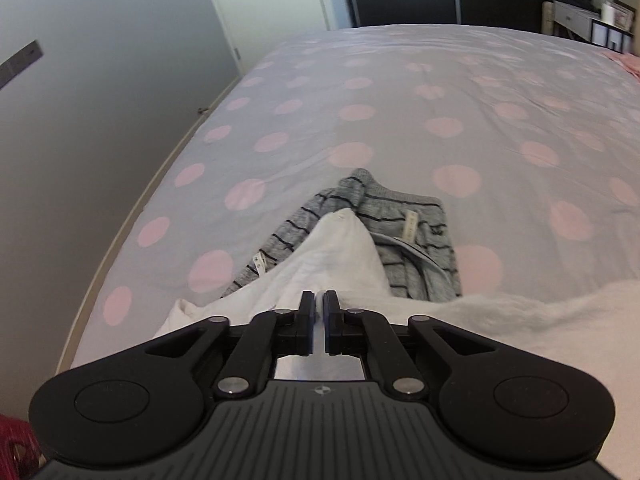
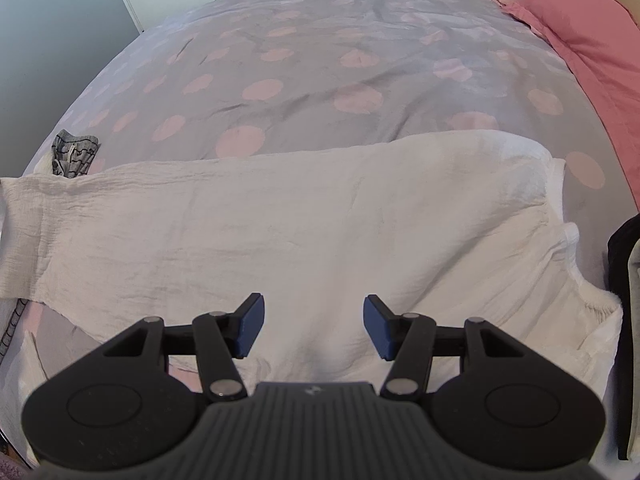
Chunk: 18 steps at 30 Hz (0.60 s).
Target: Fold clothes
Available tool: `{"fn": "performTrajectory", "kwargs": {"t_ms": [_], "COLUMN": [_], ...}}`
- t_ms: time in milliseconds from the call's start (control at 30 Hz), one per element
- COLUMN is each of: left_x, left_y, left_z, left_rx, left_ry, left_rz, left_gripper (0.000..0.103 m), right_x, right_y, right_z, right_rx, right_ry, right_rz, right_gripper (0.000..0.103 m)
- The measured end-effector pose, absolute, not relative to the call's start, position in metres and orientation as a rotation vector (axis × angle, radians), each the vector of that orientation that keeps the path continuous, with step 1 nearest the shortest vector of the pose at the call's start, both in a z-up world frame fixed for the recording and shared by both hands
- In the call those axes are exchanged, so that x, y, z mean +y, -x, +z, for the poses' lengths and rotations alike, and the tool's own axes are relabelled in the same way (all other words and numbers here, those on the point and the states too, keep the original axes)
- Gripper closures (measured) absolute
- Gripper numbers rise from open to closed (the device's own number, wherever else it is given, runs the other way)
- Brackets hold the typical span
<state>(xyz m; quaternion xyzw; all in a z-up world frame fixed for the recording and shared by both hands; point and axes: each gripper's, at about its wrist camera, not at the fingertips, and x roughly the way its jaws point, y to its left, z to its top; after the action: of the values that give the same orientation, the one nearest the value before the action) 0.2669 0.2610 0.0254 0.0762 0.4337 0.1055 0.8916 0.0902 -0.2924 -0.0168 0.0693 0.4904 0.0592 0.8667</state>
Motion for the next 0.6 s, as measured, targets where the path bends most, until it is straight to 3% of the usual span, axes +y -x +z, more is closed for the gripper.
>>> {"fn": "performTrajectory", "kwargs": {"t_ms": [100, 133, 400, 600], "left_x": [0.267, 0.269, 0.288, 0.295], "left_y": [-0.264, -0.26, -0.198, -0.136], "left_z": [0.019, 0.017, -0.006, -0.009], "left_rx": [0.897, 0.898, 0.999, 1.038], "left_ry": [-0.126, -0.127, -0.005, 0.231], "left_rz": [0.241, 0.242, 0.243, 0.26], "left_gripper": [0.069, 0.066, 0.065, 0.055], "right_x": [-0.293, -0.292, -0.29, -0.285], "right_y": [-0.09, -0.09, -0.089, -0.084], "right_z": [-0.017, -0.016, -0.011, -0.002], "right_rx": [1.028, 1.029, 1.017, 0.996], "right_ry": [-0.143, -0.144, -0.15, -0.154], "right_rz": [0.123, 0.125, 0.157, 0.186], "right_gripper": [0.044, 0.044, 0.044, 0.042]}}
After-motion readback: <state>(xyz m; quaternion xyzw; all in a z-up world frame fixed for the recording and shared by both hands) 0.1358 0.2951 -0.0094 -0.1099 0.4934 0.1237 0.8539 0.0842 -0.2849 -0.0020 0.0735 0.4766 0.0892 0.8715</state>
